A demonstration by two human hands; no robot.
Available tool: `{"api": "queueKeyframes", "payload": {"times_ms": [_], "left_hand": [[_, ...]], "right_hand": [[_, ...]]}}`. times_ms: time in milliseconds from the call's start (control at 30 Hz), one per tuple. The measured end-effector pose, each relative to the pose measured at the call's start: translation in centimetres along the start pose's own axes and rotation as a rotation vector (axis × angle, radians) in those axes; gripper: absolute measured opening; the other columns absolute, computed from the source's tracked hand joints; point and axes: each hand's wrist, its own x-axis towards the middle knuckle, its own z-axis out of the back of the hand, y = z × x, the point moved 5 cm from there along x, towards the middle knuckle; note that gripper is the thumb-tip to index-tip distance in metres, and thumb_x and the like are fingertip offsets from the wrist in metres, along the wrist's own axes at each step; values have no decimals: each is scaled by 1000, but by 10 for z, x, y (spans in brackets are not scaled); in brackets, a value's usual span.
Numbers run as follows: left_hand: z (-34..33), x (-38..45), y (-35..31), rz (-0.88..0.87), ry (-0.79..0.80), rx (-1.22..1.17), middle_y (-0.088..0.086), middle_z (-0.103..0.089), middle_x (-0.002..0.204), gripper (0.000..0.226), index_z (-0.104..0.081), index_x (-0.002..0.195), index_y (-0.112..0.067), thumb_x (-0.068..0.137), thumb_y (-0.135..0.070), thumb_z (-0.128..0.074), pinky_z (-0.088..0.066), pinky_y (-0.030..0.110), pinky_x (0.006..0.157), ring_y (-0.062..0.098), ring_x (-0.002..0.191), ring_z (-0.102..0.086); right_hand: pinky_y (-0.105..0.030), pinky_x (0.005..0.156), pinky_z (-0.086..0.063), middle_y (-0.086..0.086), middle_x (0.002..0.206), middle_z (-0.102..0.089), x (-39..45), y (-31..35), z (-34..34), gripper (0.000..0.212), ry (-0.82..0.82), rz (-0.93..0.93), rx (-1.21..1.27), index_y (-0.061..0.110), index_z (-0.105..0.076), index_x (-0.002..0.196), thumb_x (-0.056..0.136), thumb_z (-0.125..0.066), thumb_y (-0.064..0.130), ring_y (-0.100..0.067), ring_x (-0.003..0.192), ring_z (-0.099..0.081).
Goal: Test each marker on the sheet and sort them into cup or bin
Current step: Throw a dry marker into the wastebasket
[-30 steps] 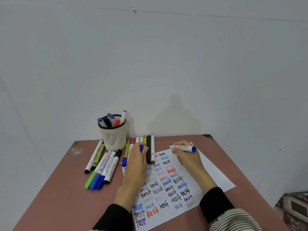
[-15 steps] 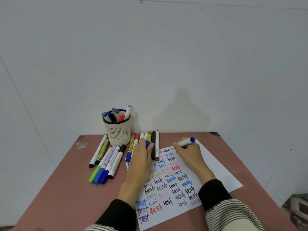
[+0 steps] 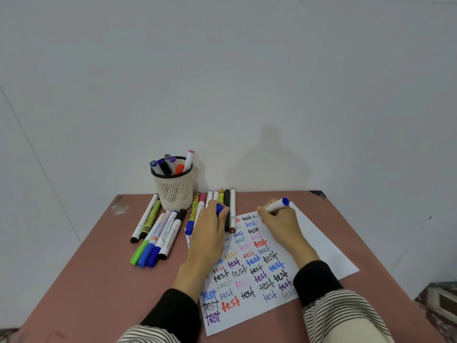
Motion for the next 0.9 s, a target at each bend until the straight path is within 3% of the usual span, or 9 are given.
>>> {"api": "queueKeyframes", "payload": {"times_ms": [200,400,600,800,900], "left_hand": [[0,1,-1,4,4,2,-2,-56,90,18,-49,107,-21,103,-35,-38,-39,19,65,9,81,-52],[0,0,-1,7,12,1,-2,-56,89,18,-49,106,-21,103,-35,-38,-39,19,64,8,79,-52],[-1,1,1,11,21,0,-2,-57,89,19,-50,106,-20,103,-35,-38,-38,19,64,8,80,-53],[-1,1,2,21,24,10,-3,-57,89,19,-49,106,-21,103,-36,-38,-36,18,61,8,78,-52],[-1,1,2,13,22,13,-2,-57,88,19,-50,106,-21,103,-36,-38,-36,19,61,8,78,-52]], "right_hand": [[-22,57,-41,-2,67,-58,0,0,4,17,-59,0,-24,3,-60,81,91,-62,17,-11,61,-55],[-23,61,-45,-4,75,-65,-1,2,4,15,-74,20,-51,9,-62,80,91,-63,18,-13,69,-61],[-26,57,-42,-3,65,-56,0,-1,6,19,-98,-3,-43,9,-56,73,89,-62,16,-13,60,-53],[-22,60,-45,-7,76,-65,1,0,5,15,-100,13,-52,7,-62,79,90,-64,17,-12,67,-59],[-23,58,-43,-7,70,-60,1,0,6,16,-120,9,-61,1,-59,79,89,-62,14,-13,63,-55]]}}
